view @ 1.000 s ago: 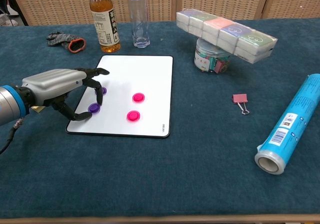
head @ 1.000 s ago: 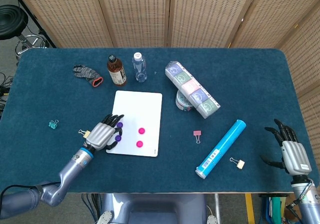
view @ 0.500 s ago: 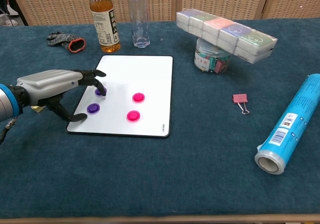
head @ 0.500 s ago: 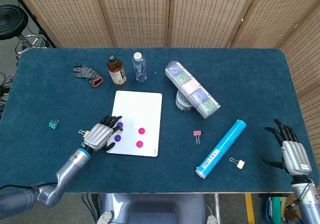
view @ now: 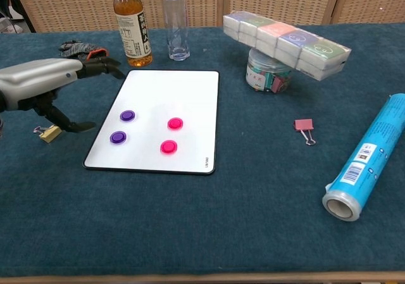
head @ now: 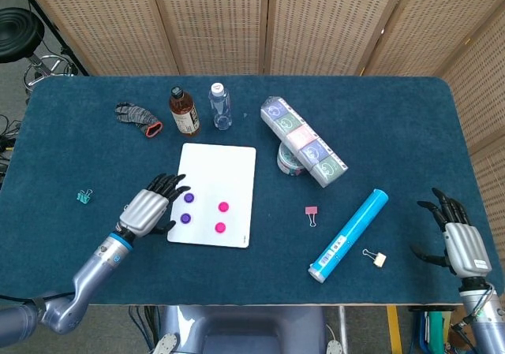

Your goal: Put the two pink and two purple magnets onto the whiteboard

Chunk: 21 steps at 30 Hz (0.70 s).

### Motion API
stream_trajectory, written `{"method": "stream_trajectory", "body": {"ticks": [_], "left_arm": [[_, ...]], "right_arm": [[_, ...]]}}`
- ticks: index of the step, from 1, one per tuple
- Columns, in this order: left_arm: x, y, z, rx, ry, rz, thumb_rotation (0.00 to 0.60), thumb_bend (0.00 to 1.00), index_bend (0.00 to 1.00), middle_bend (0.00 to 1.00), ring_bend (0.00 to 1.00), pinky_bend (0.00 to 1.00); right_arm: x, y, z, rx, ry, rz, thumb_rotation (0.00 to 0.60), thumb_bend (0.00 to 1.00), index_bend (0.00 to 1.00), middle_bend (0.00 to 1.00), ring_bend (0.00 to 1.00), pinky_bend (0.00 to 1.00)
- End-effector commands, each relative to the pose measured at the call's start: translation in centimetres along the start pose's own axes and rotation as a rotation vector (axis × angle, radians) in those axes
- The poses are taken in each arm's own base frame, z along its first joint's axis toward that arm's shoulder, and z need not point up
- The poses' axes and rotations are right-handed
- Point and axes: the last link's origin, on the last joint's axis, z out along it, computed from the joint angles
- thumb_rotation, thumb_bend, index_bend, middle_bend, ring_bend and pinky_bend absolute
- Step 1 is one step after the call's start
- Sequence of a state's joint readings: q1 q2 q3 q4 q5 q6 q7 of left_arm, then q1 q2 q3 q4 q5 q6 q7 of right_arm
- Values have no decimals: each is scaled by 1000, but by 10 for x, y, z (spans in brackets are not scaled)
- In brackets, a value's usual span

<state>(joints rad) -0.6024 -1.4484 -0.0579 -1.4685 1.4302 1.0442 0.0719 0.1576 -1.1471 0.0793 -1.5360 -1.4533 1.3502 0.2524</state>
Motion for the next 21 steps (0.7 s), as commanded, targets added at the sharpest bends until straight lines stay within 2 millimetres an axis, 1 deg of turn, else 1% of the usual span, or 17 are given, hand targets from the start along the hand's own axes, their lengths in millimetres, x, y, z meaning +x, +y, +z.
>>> {"method": "stream_trajectory", "body": {"ticks": [1,2,3,6,8,10,13,17,21], "left_arm": [[17,-7,-17,11,69,7,600,266,142,0,0,0],[25,-14,-26,41,116,35,600,262,135,0,0,0],[28,-18,-33,60,143,49,600,262,124,0,0,0],[34,-26,-48,110,189,54,600,261,70,0,0,0],[40,-34,-64,163,222,45,600,261,24,0,0,0],[45,-42,-81,213,239,43,600,261,1,0,0,0],[49,-54,-108,294,247,34,600,250,0,0,0,0],[52,-67,-137,381,266,-9,600,219,0,0,0,0],[55,-82,-158,454,266,-18,600,189,0,0,0,0]], "right_arm": [[0,0,0,1,0,0,600,225,187,0,0,0],[0,-1,-1,3,0,1,600,225,187,0,0,0],[0,-1,-1,5,0,0,600,225,187,0,0,0],[0,-2,-1,7,-1,-4,600,225,185,0,0,0],[-1,-2,-1,11,-3,-18,600,225,175,0,0,0],[-2,-4,-2,16,1,-22,600,225,152,0,0,0],[0,-5,-2,26,16,-45,600,223,98,0,0,0],[2,-5,-2,35,47,-70,600,207,22,0,0,0],[6,-6,-3,48,99,-97,600,113,0,0,0,0]]}}
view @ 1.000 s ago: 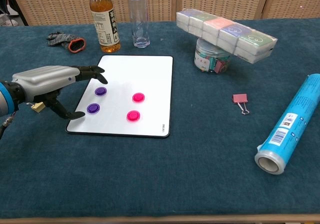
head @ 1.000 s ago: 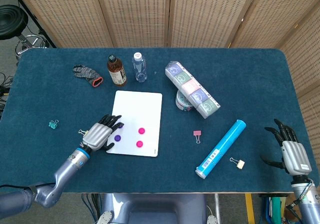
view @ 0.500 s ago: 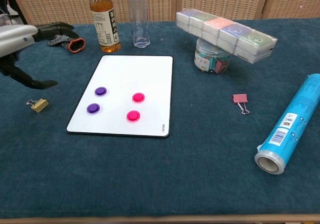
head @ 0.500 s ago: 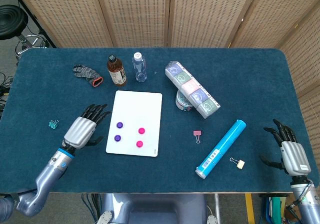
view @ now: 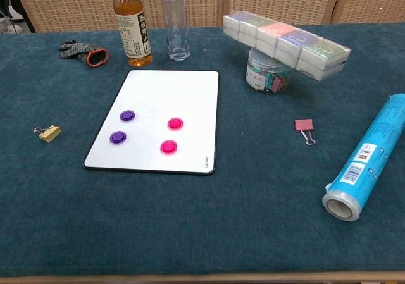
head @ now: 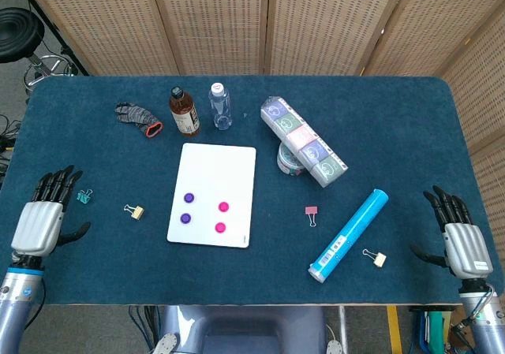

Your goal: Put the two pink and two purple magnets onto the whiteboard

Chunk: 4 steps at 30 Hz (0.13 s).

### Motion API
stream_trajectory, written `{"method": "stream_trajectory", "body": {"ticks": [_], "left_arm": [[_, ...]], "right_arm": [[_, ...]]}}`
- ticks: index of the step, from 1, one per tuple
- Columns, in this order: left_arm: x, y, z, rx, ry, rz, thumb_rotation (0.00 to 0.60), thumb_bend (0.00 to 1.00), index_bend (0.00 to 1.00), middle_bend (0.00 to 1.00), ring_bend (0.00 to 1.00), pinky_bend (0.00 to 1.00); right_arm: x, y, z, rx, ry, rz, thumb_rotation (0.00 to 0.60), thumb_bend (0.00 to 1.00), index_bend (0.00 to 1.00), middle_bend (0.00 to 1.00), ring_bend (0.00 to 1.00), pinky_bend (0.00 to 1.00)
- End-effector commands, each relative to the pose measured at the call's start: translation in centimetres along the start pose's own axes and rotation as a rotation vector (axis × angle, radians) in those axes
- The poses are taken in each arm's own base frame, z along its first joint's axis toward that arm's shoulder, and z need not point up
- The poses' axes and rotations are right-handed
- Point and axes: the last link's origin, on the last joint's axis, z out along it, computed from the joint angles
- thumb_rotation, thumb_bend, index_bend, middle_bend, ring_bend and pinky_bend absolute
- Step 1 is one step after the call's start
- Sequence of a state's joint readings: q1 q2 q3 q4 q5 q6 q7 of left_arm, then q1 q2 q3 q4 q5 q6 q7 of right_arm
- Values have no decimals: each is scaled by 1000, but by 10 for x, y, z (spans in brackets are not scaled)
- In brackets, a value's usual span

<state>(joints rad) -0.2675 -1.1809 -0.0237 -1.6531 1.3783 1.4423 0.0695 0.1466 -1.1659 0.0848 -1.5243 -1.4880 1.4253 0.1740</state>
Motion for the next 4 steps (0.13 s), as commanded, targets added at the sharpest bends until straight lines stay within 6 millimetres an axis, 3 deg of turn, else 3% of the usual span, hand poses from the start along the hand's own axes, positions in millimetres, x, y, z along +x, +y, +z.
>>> {"method": "stream_trajectory", "body": {"ticks": [1,4], "left_arm": [[8,-19,-13,70,9,9,600,187,0,0,0,0],[7,-26,-22,100,2,7,600,185,0,0,0,0]], "right_arm": [[3,0,0,10,40,-30,600,103,0,0,0,0],[3,-2,-2,17,55,-44,600,102,0,0,0,0]]}}
